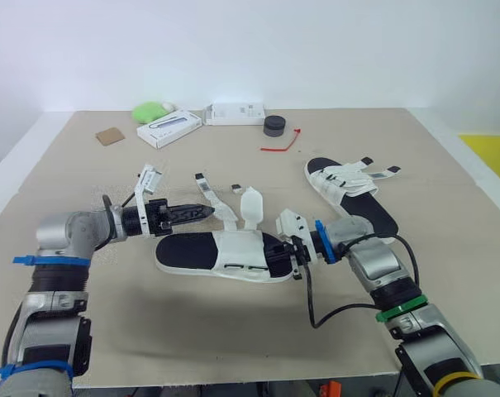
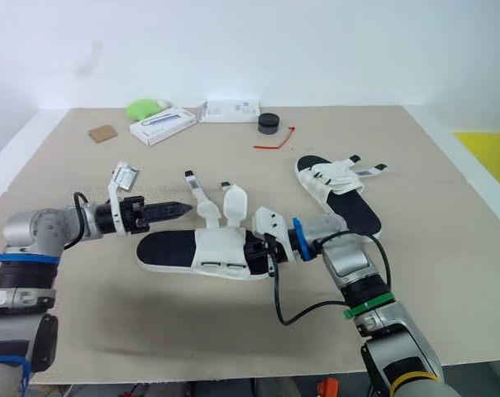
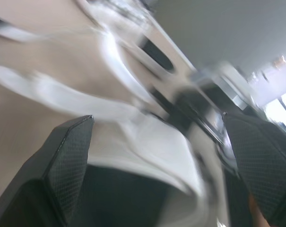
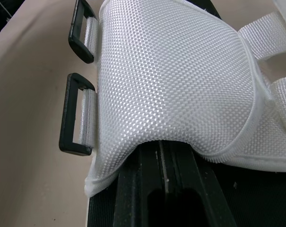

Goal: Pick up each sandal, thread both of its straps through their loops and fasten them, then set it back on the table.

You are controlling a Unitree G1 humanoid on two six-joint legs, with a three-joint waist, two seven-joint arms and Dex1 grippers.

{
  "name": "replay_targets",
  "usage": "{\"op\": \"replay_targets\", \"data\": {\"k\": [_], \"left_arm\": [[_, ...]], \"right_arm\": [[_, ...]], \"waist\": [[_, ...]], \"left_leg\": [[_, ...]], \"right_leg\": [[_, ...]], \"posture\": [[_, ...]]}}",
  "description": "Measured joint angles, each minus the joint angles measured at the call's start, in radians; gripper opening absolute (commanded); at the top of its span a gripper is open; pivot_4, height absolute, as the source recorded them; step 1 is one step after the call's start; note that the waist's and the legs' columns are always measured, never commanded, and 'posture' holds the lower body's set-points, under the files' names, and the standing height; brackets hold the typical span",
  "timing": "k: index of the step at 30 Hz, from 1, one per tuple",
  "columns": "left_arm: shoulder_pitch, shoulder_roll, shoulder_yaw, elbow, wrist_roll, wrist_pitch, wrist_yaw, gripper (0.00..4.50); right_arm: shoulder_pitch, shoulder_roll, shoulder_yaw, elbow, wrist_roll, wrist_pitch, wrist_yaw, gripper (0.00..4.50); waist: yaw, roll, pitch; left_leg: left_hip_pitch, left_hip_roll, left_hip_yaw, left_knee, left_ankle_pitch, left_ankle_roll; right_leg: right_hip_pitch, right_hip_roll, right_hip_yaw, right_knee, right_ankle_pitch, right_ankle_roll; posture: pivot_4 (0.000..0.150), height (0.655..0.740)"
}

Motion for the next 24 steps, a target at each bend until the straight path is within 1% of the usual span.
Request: {"op": "replay_targets", "data": {"k": [2, 3, 6, 8, 10, 14, 18, 24], "left_arm": [[-0.024, -0.037, 0.016, 0.078, 0.002, 0.034, 0.064, 4.49], [-0.05, -0.064, 0.037, 0.15, 0.007, 0.049, 0.115, 4.49], [-0.076, -0.094, 0.057, 0.232, 0.021, 0.051, 0.186, 4.49], [-0.134, -0.117, 0.112, 0.329, 0.019, 0.062, 0.257, 4.49], [-0.164, -0.131, 0.146, 0.385, 0.019, 0.057, 0.296, 4.49], [-0.221, -0.186, 0.222, 0.491, 0.019, -0.005, 0.375, 4.49], [-0.261, -0.23, 0.258, 0.558, 0.026, -0.079, 0.431, 4.49], [-0.329, -0.269, 0.298, 0.684, 0.041, -0.229, 0.49, 4.49]], "right_arm": [[0.002, 0.0, 0.001, -0.008, -0.006, -0.002, 0.0, 0.0], [0.002, 0.001, 0.001, -0.01, -0.01, -0.002, -0.002, 0.0], [0.002, 0.004, 0.002, -0.014, -0.014, -0.002, -0.003, 0.0], [0.003, 0.004, 0.002, -0.016, -0.019, -0.001, -0.004, 0.0], [0.004, 0.003, 0.002, -0.019, -0.02, 0.0, -0.005, 0.0], [0.008, 0.0, 0.002, -0.035, -0.026, 0.01, -0.006, 0.0], [0.012, -0.002, 0.002, -0.052, -0.03, 0.019, -0.006, 0.0], [0.013, -0.001, 0.002, -0.061, -0.031, 0.029, -0.007, 0.0]], "waist": [[-0.001, 0.0, 0.0], [0.0, 0.0, 0.0], [-0.003, -0.001, 0.0], [-0.003, -0.001, -0.001], [-0.003, -0.001, -0.001], [-0.002, -0.001, -0.001], [-0.002, 0.0, -0.001], [-0.002, 0.0, -0.002]], "left_leg": [[0.0, 0.0, 0.0, 0.0, 0.0, 0.0], [0.0, 0.001, 0.0, 0.0, 0.0, 0.0], [0.001, 0.001, 0.0, 0.0, 0.0, 0.0], [0.002, 0.0, 0.0, 0.0, -0.001, -0.001], [0.002, 0.0, 0.001, 0.0, -0.001, -0.001], [0.003, 0.0, 0.001, 0.0, -0.001, -0.003], [0.003, 0.0, 0.001, 0.0, -0.002, -0.005], [0.004, 0.0, 0.001, 0.0, -0.003, -0.006]], "right_leg": [[0.0, 0.001, 0.0, 0.0, 0.0, 0.0], [0.0, 0.001, 0.0, 0.0, 0.0, 0.0], [0.0, 0.001, 0.0, 0.0, 0.0, 0.0], [0.001, 0.001, 0.0, 0.0, -0.001, 0.0], [0.001, 0.001, 0.001, 0.0, -0.001, 0.0], [0.002, 0.001, 0.001, 0.0, -0.001, 0.001], [0.002, 0.001, 0.001, 0.0, -0.002, 0.002], [0.003, 0.001, 0.001, 0.0, -0.002, 0.002]], "posture": [[0.15, 0.74], [0.15, 0.74], [0.15, 0.74], [0.15, 0.74], [0.15, 0.74], [0.15, 0.74], [0.15, 0.74], [0.15, 0.74]]}}
